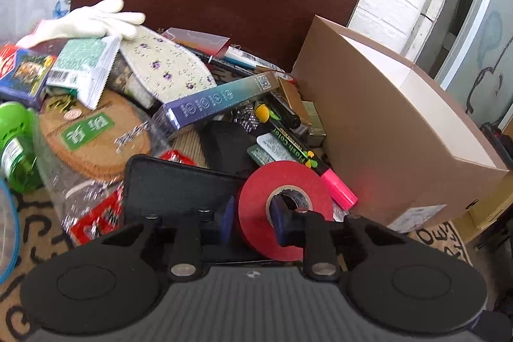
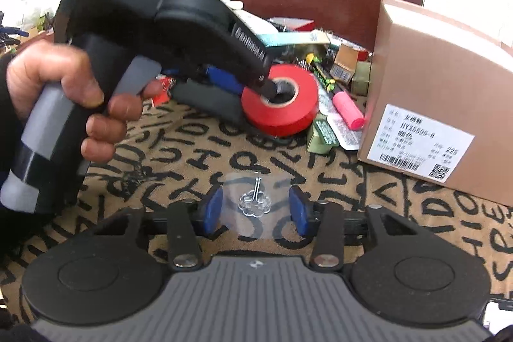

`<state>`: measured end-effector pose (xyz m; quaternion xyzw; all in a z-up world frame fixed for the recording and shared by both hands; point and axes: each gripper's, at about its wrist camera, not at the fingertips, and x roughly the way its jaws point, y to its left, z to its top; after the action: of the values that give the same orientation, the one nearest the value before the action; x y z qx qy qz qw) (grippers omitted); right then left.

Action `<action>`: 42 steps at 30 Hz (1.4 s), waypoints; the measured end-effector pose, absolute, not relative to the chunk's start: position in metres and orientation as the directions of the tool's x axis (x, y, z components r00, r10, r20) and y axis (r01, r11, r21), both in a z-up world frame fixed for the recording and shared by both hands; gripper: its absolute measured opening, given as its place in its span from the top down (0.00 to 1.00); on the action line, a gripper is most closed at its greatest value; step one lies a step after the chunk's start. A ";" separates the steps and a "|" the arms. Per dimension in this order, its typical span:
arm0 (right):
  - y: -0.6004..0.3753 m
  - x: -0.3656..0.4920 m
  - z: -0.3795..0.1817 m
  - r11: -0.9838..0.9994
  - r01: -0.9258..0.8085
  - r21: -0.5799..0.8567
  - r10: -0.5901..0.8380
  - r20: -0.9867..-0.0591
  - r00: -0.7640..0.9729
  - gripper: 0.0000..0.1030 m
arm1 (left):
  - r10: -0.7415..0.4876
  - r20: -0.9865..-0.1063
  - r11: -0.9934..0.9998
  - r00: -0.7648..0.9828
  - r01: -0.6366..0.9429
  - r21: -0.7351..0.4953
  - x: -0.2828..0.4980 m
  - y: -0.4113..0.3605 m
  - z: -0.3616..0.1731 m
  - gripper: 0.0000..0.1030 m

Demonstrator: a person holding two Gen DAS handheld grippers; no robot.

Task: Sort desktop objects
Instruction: 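Grasp the red tape roll with the left tool while the right tool grasps the clear hook packet, then lift the tape roll and hook packet and carry both over the white box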

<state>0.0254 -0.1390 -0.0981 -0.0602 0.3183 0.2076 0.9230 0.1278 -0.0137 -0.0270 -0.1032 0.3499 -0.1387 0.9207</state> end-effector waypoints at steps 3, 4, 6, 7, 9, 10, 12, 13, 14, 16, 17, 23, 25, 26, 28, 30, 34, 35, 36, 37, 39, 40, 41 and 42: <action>-0.140 0.022 -0.096 0.907 -0.422 0.019 0.344 -0.611 0.713 0.59 | -0.329 -0.608 0.938 0.723 0.175 -0.301 0.119 -0.007 -0.025 0.75; -0.141 0.020 -0.095 0.906 -0.423 0.024 0.349 -0.608 0.713 0.59 | -0.329 -0.603 0.937 0.727 0.172 -0.304 0.116 -0.005 -0.023 0.75; -0.143 0.017 -0.090 0.904 -0.425 0.029 0.357 -0.597 0.719 0.59 | -0.334 -0.588 0.933 0.737 0.170 -0.316 0.110 0.000 -0.019 0.75; -0.144 0.015 -0.087 0.904 -0.427 0.027 0.359 -0.591 0.722 0.59 | -0.338 -0.580 0.931 0.741 0.172 -0.323 0.106 0.002 -0.017 0.75; -0.146 0.012 -0.080 0.903 -0.429 0.024 0.364 -0.575 0.733 0.59 | -0.343 -0.567 0.927 0.749 0.172 -0.333 0.101 0.006 -0.012 0.75; -0.146 0.011 -0.077 0.903 -0.429 0.023 0.365 -0.567 0.738 0.59 | -0.344 -0.562 0.926 0.752 0.172 -0.337 0.099 0.007 -0.009 0.75; -0.148 0.009 -0.071 0.904 -0.427 0.023 0.367 -0.552 0.749 0.59 | -0.350 -0.551 0.923 0.758 0.176 -0.343 0.095 0.008 -0.003 0.75; -0.150 0.007 -0.068 0.905 -0.426 0.023 0.369 -0.543 0.755 0.59 | -0.353 -0.547 0.921 0.759 0.180 -0.345 0.094 0.009 0.000 0.75; -0.152 0.006 -0.064 0.905 -0.424 0.024 0.370 -0.534 0.760 0.59 | -0.358 -0.541 0.919 0.761 0.186 -0.347 0.093 0.009 0.004 0.75; -0.158 0.004 -0.056 0.908 -0.418 0.027 0.372 -0.514 0.773 0.59 | -0.368 -0.526 0.916 0.767 0.201 -0.348 0.090 0.008 0.011 0.75; -0.162 0.003 -0.051 0.909 -0.416 0.032 0.374 -0.503 0.779 0.59 | -0.374 -0.518 0.913 0.769 0.209 -0.349 0.089 0.007 0.015 0.75; -0.191 0.009 -0.021 0.926 -0.376 0.038 0.354 -0.432 0.829 0.59 | -0.421 -0.467 0.897 0.778 0.278 -0.345 0.091 -0.006 0.044 0.75; -0.202 0.015 -0.011 0.936 -0.351 0.029 0.331 -0.414 0.848 0.59 | -0.439 -0.455 0.889 0.775 0.299 -0.348 0.096 -0.014 0.054 0.75; -0.208 0.018 -0.007 0.941 -0.337 0.020 0.316 -0.404 0.858 0.59 | -0.451 -0.450 0.883 0.771 0.312 -0.351 0.100 -0.018 0.059 0.75; -0.219 0.024 0.003 0.950 -0.313 -0.006 0.286 -0.386 0.877 0.59 | -0.476 -0.440 0.871 0.761 0.342 -0.352 0.107 -0.028 0.068 0.75; -0.231 0.034 0.012 0.957 -0.288 -0.021 0.260 -0.377 0.889 0.59 | -0.491 -0.439 0.865 0.752 0.361 -0.348 0.115 -0.040 0.075 0.75; -0.255 0.065 0.019 0.971 -0.232 -0.051 0.193 -0.400 0.896 0.59 | -0.511 -0.457 0.857 0.728 0.386 -0.342 0.136 -0.068 0.085 0.75; -0.261 0.075 0.019 0.973 -0.223 -0.060 0.179 -0.414 0.892 0.59 | -0.519 -0.468 0.852 0.715 0.387 -0.353 0.144 -0.075 0.085 0.75; -0.267 0.085 0.017 0.975 -0.211 -0.066 0.163 -0.429 0.889 0.59 | -0.525 -0.481 0.848 0.703 0.385 -0.363 0.152 -0.081 0.085 0.75; -0.272 0.095 0.016 0.976 -0.205 -0.075 0.151 -0.446 0.882 0.59 | -0.528 -0.492 0.847 0.692 0.384 -0.368 0.158 -0.088 0.084 0.75; -0.281 0.110 0.012 0.976 -0.197 -0.096 0.129 -0.477 0.870 0.59 | -0.522 -0.519 0.851 0.677 0.377 -0.366 0.173 -0.102 0.082 0.75; -0.285 0.120 0.010 0.975 -0.193 -0.110 0.116 -0.491 0.863 0.59 | -0.516 -0.532 0.855 0.671 0.373 -0.359 0.179 -0.109 0.080 0.75; -0.289 0.128 0.009 0.974 -0.189 -0.126 0.101 -0.504 0.858 0.59 | -0.513 -0.544 0.858 0.664 0.373 -0.354 0.186 -0.115 0.079 0.75; -0.292 0.137 0.007 0.972 -0.188 -0.141 0.089 -0.519 0.850 0.59 | -0.511 -0.554 0.859 0.657 0.368 -0.356 0.194 -0.121 0.078 0.75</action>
<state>0.1370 -0.2920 0.0069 -0.0938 0.2641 0.0725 0.9572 0.1938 -0.1207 0.0776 -0.1067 0.3353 -0.2432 0.9039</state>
